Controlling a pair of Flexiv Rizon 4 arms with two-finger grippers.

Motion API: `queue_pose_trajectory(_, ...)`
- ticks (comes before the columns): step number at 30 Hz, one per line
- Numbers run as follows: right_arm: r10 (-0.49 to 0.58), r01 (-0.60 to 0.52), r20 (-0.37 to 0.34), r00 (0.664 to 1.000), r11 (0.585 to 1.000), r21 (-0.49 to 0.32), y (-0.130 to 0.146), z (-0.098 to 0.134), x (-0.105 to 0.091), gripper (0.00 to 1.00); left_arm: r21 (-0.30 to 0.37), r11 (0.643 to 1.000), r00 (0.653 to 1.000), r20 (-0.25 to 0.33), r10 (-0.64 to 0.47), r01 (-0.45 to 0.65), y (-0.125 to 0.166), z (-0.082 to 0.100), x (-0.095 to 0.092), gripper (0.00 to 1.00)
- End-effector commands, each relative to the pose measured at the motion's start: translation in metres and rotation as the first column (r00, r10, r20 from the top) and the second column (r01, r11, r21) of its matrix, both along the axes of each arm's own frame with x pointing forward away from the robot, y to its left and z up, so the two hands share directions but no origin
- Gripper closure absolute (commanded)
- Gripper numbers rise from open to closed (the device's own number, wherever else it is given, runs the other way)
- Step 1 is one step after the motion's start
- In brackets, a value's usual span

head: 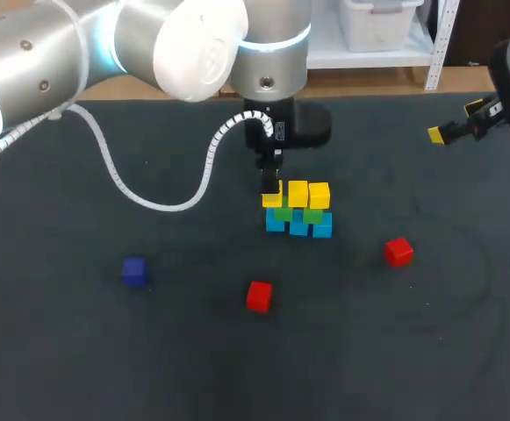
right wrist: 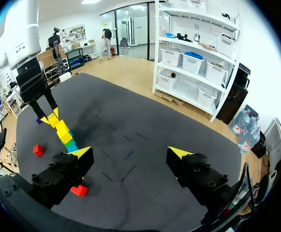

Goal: Place the blue cubes, place green cubes on the blue cubes, place the yellow cubes on the green cubes, then place the red cubes on the yellow cubes, and place purple cube on the red cubes.

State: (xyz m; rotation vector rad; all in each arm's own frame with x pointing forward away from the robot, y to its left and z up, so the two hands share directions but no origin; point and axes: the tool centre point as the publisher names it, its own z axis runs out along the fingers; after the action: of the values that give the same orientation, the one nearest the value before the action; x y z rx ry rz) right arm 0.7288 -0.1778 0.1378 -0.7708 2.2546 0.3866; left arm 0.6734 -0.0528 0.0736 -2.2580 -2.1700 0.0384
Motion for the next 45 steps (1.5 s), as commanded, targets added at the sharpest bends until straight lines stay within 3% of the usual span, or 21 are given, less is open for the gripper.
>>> queue_pose_trajectory(1,0.002,-0.002,-0.002,1.0,1.0,0.001,0.0,0.0,0.001,0.0,0.005,1.0,1.0,0.003,0.001,-0.002,-0.001,-0.002,0.001,1.0)
queue_pose_trajectory(26,0.002,-0.002,-0.002,1.0,1.0,0.001,0.0,0.0,0.001,0.0,0.001,1.0,1.0,-0.011,-0.001,0.001,-0.011,-0.005,0.005,1.0)
queue_pose_trajectory(45,0.002,-0.002,-0.002,1.0,1.0,0.001,0.0,0.0,0.001,0.0,0.001,1.0,0.999,0.023,0.027,-0.027,-0.011,-0.007,0.008,1.0)
